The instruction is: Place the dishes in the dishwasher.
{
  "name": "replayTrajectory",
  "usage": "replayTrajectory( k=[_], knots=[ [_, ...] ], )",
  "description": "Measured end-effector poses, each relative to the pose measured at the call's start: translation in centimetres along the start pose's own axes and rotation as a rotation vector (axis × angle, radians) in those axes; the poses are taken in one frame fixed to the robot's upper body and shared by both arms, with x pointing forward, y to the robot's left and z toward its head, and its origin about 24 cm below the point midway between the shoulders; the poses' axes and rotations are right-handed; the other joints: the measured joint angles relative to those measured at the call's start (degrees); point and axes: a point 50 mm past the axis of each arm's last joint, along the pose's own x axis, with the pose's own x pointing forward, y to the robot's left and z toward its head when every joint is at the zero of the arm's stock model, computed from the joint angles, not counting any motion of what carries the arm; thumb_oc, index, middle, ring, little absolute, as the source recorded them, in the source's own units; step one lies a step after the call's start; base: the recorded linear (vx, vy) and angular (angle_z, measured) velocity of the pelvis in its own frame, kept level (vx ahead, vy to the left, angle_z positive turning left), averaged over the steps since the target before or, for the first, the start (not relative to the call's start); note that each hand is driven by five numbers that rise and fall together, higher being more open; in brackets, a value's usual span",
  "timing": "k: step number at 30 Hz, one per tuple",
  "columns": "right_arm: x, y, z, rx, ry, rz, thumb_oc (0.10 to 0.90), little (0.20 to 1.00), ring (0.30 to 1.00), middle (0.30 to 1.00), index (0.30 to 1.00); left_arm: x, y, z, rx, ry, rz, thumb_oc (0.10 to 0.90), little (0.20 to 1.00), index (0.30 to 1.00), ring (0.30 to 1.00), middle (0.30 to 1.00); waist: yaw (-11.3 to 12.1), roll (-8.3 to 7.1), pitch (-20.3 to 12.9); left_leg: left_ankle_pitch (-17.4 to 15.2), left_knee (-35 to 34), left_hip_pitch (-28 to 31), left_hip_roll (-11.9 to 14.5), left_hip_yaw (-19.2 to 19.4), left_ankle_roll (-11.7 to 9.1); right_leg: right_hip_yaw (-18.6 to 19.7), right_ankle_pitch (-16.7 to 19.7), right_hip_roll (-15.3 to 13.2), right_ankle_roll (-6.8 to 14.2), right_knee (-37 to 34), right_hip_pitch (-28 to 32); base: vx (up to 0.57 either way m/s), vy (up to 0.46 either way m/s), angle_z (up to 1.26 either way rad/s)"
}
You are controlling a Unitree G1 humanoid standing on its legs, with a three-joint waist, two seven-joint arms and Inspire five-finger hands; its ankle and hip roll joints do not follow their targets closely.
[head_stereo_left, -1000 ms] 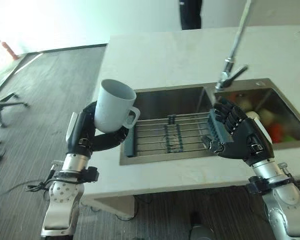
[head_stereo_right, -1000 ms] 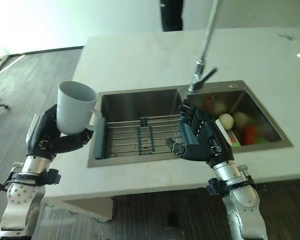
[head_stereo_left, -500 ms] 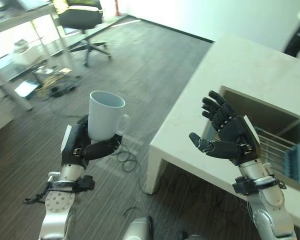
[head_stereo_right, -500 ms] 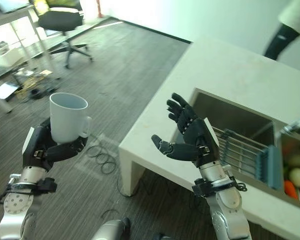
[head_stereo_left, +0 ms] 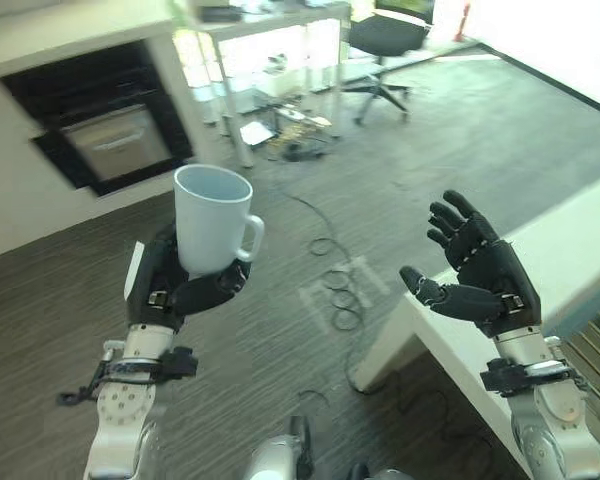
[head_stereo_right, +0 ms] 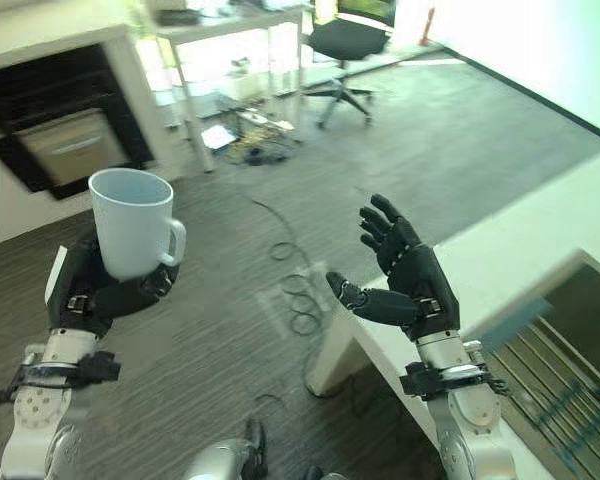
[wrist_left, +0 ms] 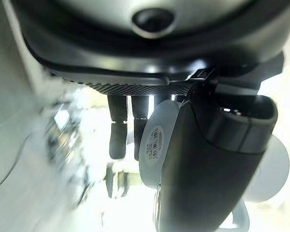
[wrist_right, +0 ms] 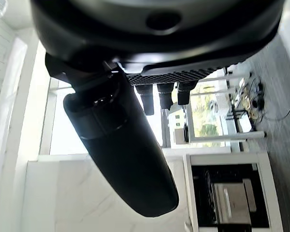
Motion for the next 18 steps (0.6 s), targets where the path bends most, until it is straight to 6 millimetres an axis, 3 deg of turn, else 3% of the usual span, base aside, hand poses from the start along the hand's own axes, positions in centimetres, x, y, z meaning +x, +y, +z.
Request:
replayTrajectory(
  k=[1, 2, 3, 4, 5, 6, 8, 13, 14, 16, 17, 18],
  knots=[
    [0.0, -0.4, 0.3, -0.025, -0.001, 0.005, 0.800, 0.900, 0.900, 0.900, 0.900, 0.0, -0.2, 0.0, -0.030, -0.013, 0.002, 0.400, 0.300, 0.300, 0.300, 0.300, -0.5, 0.93, -0.1, 0.2, -0.5, 1.8, 0.2, -0.1, 0.9, -0.2, -0.3, -1.1, 0.6, 1.6, 0.2, -0.11, 0.137, 1.27],
    [0.0, -0.8, 0.7, -0.047, -0.007, 0.000, 0.800, 0.900, 0.900, 0.900, 0.900, -0.1, -0.6, 0.1, -0.053, -0.019, 0.000, 0.400, 0.300, 0.300, 0.300, 0.300, -1.4, 2.97, -0.4, 3.8, -1.5, 2.7, 0.6, 0.0, 3.0, -0.6, -0.4, -1.1, 0.9, 3.2, 0.2, -0.12, 0.197, 1.15],
    [0.1, -1.0, 0.9, -0.054, -0.020, -0.012, 0.800, 0.900, 0.900, 0.900, 0.900, 0.0, -0.8, 0.4, -0.059, -0.036, -0.008, 0.400, 0.300, 0.300, 0.300, 0.300, -2.0, 4.40, -0.8, 2.5, -3.5, 3.7, -0.1, 0.0, 5.2, -0.7, -1.5, -1.5, 2.6, 5.4, -0.1, -0.11, 0.279, 1.32],
    [0.3, -0.7, 0.6, -0.021, -0.033, -0.022, 0.800, 0.900, 0.900, 0.900, 0.900, 0.2, -1.1, 0.6, -0.085, -0.062, -0.008, 0.400, 0.300, 0.300, 0.300, 0.300, -1.5, 3.08, 0.1, 2.3, -4.5, 3.1, -2.9, -0.7, 7.1, -0.5, -4.3, -4.1, 4.7, 7.9, -2.4, -0.09, 0.289, 1.10],
    [0.6, -0.3, 0.6, -0.011, -0.039, -0.008, 0.800, 0.900, 0.900, 0.900, 0.900, 0.2, -1.1, 0.6, -0.099, -0.061, 0.002, 0.400, 0.300, 0.300, 0.300, 0.300, -1.0, 1.99, 0.1, 1.9, -3.2, 1.4, -3.8, -0.6, 7.3, -0.5, -3.1, -3.7, 5.9, 3.8, -1.7, -0.03, 0.270, 1.07],
    [0.7, -0.2, 0.7, -0.009, -0.047, 0.001, 0.800, 0.900, 0.900, 0.900, 0.900, 0.2, -1.1, 0.4, -0.108, -0.054, 0.005, 0.400, 0.300, 0.300, 0.300, 0.300, -1.2, 2.09, 0.1, 1.2, -2.6, 0.1, -3.8, -0.6, 7.7, -2.1, -1.7, -3.6, 7.6, 3.2, -1.3, 0.02, 0.201, 0.62],
    [0.9, -0.1, 0.7, 0.000, -0.057, -0.004, 0.800, 0.900, 0.900, 0.900, 0.900, 0.1, -0.8, 0.2, -0.103, -0.040, 0.010, 0.400, 0.300, 0.300, 0.300, 0.300, 0.7, 1.45, 0.3, 0.0, -1.8, -0.6, -4.5, -1.0, 7.9, -2.2, -1.6, -4.1, 7.6, 3.7, -1.6, 0.04, 0.207, 0.39],
    [0.8, 0.3, 0.6, 0.038, -0.076, -0.027, 0.800, 0.900, 0.900, 0.900, 0.900, 0.0, 0.0, 0.1, -0.091, -0.037, 0.050, 0.400, 0.300, 0.300, 0.300, 0.300, 0.6, 1.06, 0.2, -4.2, 2.9, -2.9, -6.5, -3.8, 9.8, -2.1, -1.3, -6.1, 8.0, 5.7, -0.3, 0.10, 0.256, 0.39],
    [0.7, 0.4, 0.4, 0.051, -0.075, -0.033, 0.800, 0.900, 0.900, 0.900, 0.900, 0.0, 0.2, 0.2, -0.086, -0.041, 0.059, 0.400, 0.300, 0.300, 0.300, 0.300, 0.5, 1.09, 0.2, -5.3, 3.4, -2.2, -7.3, -4.6, 10.6, -2.1, -0.2, -7.7, 7.6, 8.8, -1.0, 0.18, 0.304, 0.30],
    [0.7, 0.6, 0.6, 0.062, -0.088, -0.028, 0.800, 0.900, 0.900, 0.900, 0.900, 0.1, 0.5, 0.5, -0.075, -0.051, 0.062, 0.400, 0.300, 0.300, 0.300, 0.300, 0.4, 1.12, 0.2, -5.9, 3.5, -2.3, -7.8, -5.6, 11.5, -2.1, 1.9, -7.9, 6.8, 9.4, -1.2, 0.18, 0.202, 0.21],
    [0.7, 0.8, 0.5, 0.070, -0.092, -0.025, 0.800, 0.900, 0.900, 0.900, 0.900, 0.1, 0.5, 0.5, -0.074, -0.051, 0.063, 0.400, 0.300, 0.300, 0.300, 0.300, 0.4, 1.24, 0.2, -6.1, 3.5, -2.2, -7.8, -6.2, 12.0, -2.0, 3.2, -7.8, 6.8, 10.2, -1.5, 0.06, -0.034, 0.56],
    [0.2, 1.1, 0.6, 0.082, -0.094, -0.026, 0.800, 0.900, 0.900, 0.900, 0.900, 0.2, 0.4, 0.5, -0.078, -0.055, 0.060, 0.400, 0.300, 0.300, 0.300, 0.300, -0.7, 1.44, 0.2, -4.9, 2.2, -2.1, -8.4, -9.2, 12.3, 2.7, 1.3, -4.5, 7.5, 11.4, -3.6, 0.07, -0.138, 0.97]
  ],
)
